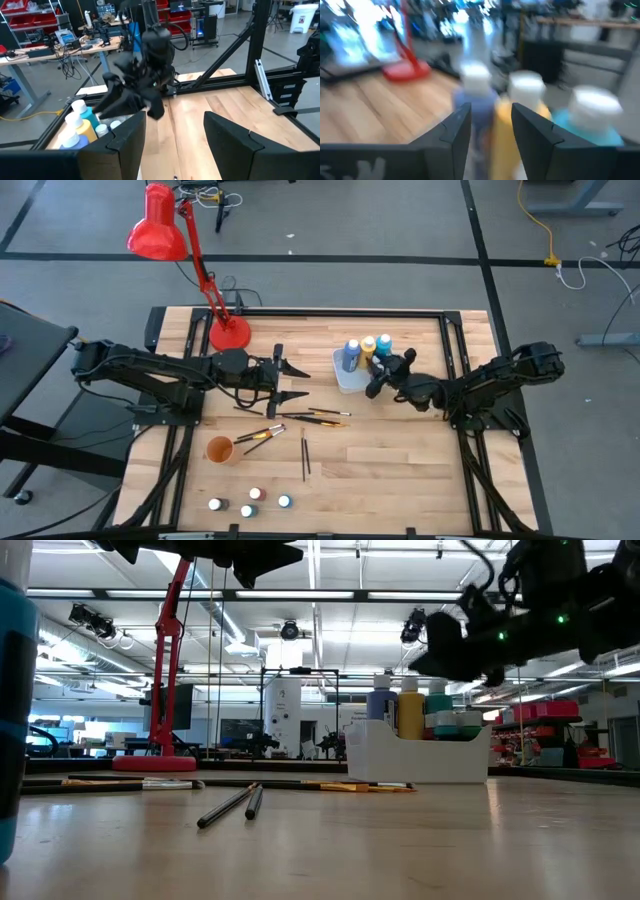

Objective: Pick & Place Paint Supplies
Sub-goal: Put the small blue paint bottle into the white bin

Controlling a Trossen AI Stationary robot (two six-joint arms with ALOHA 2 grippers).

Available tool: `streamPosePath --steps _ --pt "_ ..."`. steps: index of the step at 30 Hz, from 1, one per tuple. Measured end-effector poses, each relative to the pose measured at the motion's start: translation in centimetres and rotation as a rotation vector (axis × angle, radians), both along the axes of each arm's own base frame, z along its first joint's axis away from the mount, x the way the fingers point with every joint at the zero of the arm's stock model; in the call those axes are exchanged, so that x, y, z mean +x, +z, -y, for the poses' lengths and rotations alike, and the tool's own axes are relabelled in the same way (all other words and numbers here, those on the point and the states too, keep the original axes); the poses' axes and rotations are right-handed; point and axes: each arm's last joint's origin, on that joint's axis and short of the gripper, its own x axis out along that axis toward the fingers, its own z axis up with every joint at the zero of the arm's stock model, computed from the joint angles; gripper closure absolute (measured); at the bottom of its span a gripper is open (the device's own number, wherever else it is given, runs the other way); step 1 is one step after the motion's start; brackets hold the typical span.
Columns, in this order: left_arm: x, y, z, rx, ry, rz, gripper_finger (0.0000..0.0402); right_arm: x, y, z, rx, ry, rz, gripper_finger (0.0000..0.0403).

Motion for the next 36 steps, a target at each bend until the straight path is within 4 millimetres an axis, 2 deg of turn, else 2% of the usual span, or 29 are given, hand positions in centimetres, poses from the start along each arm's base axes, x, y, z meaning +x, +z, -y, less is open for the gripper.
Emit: streamPosePath --steps 7,12,17,20,24,31,34,36 --pt "0.0 -0.1 0.1 -0.087 -0.015 -0.010 0.0191 0.6 2.3 -1.2 -0.033 0.492 0.243 0.0256" --pt "-0.1 -0.6 0.5 -0.248 -0.053 -0.072 0.0191 0.7 2.4 -1.8 0.012 0.657 0.272 0.0249" --pt "0.1 -1.0 1.8 -0.371 -0.119 -0.111 0.0191 0.8 1.7 -2.0 0.050 0.677 0.213 0.0224" --pt "0.2 -1.1 3.1 -0.330 -0.248 -0.122 0.0191 0.8 1.7 -2.0 0.051 0.674 0.211 0.0211" --pt "0.4 -0.7 4.8 -0.243 -0.381 -0.049 0.0191 0.8 1.8 -2.0 0.049 0.676 0.219 0.0204" --pt "1.6 -4.4 9.3 0.004 -0.525 -0.118 0.0191 0.8 1.8 -2.0 0.049 0.700 0.214 0.0206" --pt "2.3 -6.2 10.7 -0.004 -0.556 -0.155 0.0191 0.8 1.9 -2.1 0.046 0.717 0.224 0.0206" --pt "2.9 -6.9 11.4 -0.103 -0.567 -0.159 0.0191 0.8 1.9 -2.1 0.047 0.720 0.219 0.0206"
